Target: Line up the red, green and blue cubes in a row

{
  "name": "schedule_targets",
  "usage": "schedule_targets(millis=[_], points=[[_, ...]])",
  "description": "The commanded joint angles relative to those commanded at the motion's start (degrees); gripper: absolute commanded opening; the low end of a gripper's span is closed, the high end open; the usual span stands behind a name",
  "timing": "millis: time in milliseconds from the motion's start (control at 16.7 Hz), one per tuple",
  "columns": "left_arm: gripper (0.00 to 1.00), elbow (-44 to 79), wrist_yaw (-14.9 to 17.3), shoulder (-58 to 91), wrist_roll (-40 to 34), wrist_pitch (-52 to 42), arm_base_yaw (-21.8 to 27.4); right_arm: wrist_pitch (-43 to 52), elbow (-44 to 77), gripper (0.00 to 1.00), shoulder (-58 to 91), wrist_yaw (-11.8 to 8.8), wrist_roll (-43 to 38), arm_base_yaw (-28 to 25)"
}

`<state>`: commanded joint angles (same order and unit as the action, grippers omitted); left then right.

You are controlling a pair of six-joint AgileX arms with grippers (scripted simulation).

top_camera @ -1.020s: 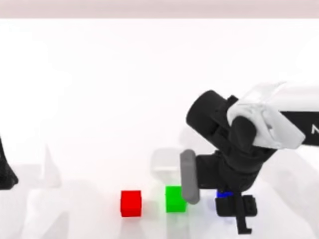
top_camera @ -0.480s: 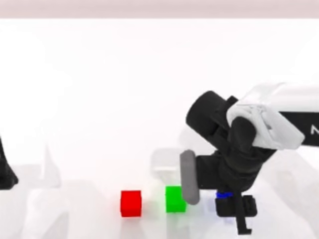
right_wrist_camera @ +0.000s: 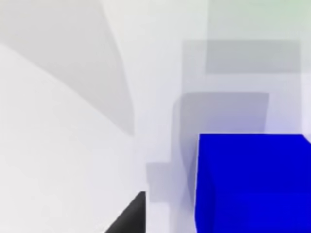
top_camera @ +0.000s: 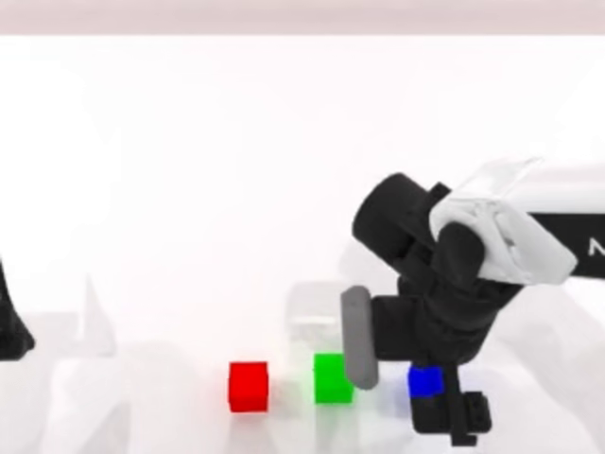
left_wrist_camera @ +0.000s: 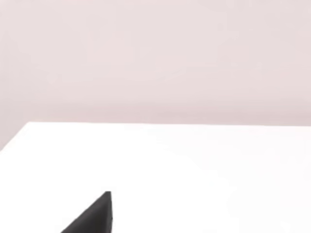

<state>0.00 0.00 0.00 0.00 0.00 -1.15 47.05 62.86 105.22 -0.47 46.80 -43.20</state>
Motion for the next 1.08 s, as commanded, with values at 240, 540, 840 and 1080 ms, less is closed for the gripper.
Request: schedule_targets(millis=[240,540,840,1080], points=[[1.0,0.0,0.0,0.0,0.0,0.0,0.0,0.0,0.0,1.0,0.0,0.0,0.0,0.0],[1.0,0.0,0.0,0.0,0.0,0.0,0.0,0.2,0.2,1.0,-0.1,0.0,0.1,0.0],[1.0,0.0,0.0,0.0,0.0,0.0,0.0,9.8,6.1,1.0,-3.0,0.0,0.3,-0.2],[1.0,0.0,0.0,0.0,0.0,0.0,0.0,15.6,10.0,1.0,-5.6,0.0,0.3,-0.3]])
